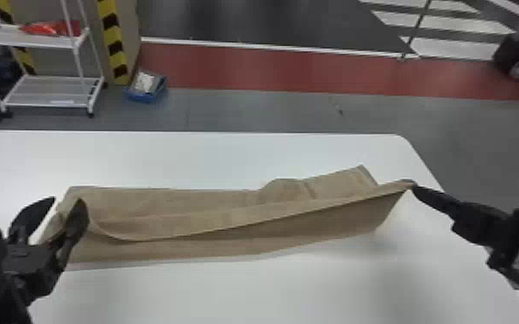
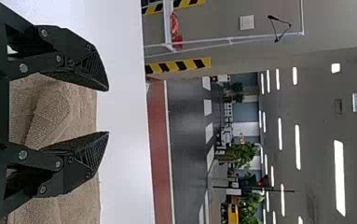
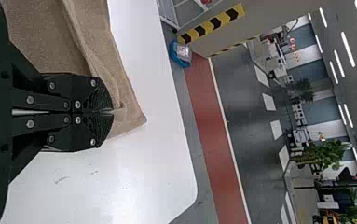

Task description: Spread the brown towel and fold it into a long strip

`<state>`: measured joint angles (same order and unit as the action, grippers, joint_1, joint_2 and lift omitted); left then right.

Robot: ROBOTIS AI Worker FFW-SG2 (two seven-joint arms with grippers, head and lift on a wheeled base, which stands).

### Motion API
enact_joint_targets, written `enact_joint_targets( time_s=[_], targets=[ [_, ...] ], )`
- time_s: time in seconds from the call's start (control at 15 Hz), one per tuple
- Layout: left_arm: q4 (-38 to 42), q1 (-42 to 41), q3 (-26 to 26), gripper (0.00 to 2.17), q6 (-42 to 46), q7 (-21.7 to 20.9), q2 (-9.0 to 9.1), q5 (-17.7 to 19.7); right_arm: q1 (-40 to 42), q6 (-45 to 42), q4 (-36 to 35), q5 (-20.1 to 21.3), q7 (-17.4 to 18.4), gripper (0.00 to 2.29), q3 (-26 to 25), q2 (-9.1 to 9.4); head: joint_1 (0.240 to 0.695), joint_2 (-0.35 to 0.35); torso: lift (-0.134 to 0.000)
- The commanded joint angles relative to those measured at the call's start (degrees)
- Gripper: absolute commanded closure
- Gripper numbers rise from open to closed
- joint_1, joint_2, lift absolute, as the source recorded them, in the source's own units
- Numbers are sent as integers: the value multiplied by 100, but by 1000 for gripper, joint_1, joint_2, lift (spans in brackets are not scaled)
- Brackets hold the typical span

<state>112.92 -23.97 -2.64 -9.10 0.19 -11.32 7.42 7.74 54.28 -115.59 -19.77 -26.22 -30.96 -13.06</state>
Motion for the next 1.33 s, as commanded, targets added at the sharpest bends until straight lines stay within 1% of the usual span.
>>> enact_joint_targets(
  time_s=[0.0, 0.2, 0.33, 0.4, 0.47, 0.6, 0.8, 0.87, 0.93, 1.13, 1.27],
  targets=[
    [11, -20, 79, 657, 17, -124, -10, -136, -1, -35, 36, 0, -14, 1477, -15, 5, 695, -157, -123],
    [-95, 191, 308, 657, -106, -115, -37, -417, -1, -70, 54, -9, -32, 1477, 37, 5, 695, -177, -123],
    [-156, 481, 457, 657, -844, -115, -37, -540, -1, -70, 107, -62, -76, 1477, 37, 5, 695, -184, -123],
    [-191, 596, 545, 657, -1090, -106, -37, -628, 8, -70, 133, -97, -129, 1477, -15, 5, 695, -185, -123],
    [-244, 657, 589, 657, -1125, -89, -37, -672, 25, -88, 151, -97, -155, 1477, -86, 5, 695, -186, -123],
    [-270, 815, 624, 657, -1406, -45, -37, -786, 43, -123, 221, -97, -208, 1477, -173, -3, 695, -195, -123],
    [-314, 1009, 624, 657, -1459, -36, -54, -988, 140, -299, 274, -97, -225, 1477, -235, -3, 695, -205, -123],
    [-446, 1123, 624, 657, -1477, -27, -72, -1094, 149, -316, 300, -114, -234, 1477, -244, -3, 695, -206, -123],
    [-569, 1255, 624, 657, -1846, -27, -72, -1217, 149, -334, 362, -202, -296, 1477, -270, -3, 695, -206, -123],
    [-569, 1316, 616, 657, -2162, -115, -177, -1137, 157, -457, 441, -229, -304, 1477, -288, -3, 695, -186, -123],
    [-455, 1299, 633, 657, -2531, -124, -186, -1190, 149, -474, 458, -229, -304, 1477, -279, -3, 695, -182, -123]
  ],
)
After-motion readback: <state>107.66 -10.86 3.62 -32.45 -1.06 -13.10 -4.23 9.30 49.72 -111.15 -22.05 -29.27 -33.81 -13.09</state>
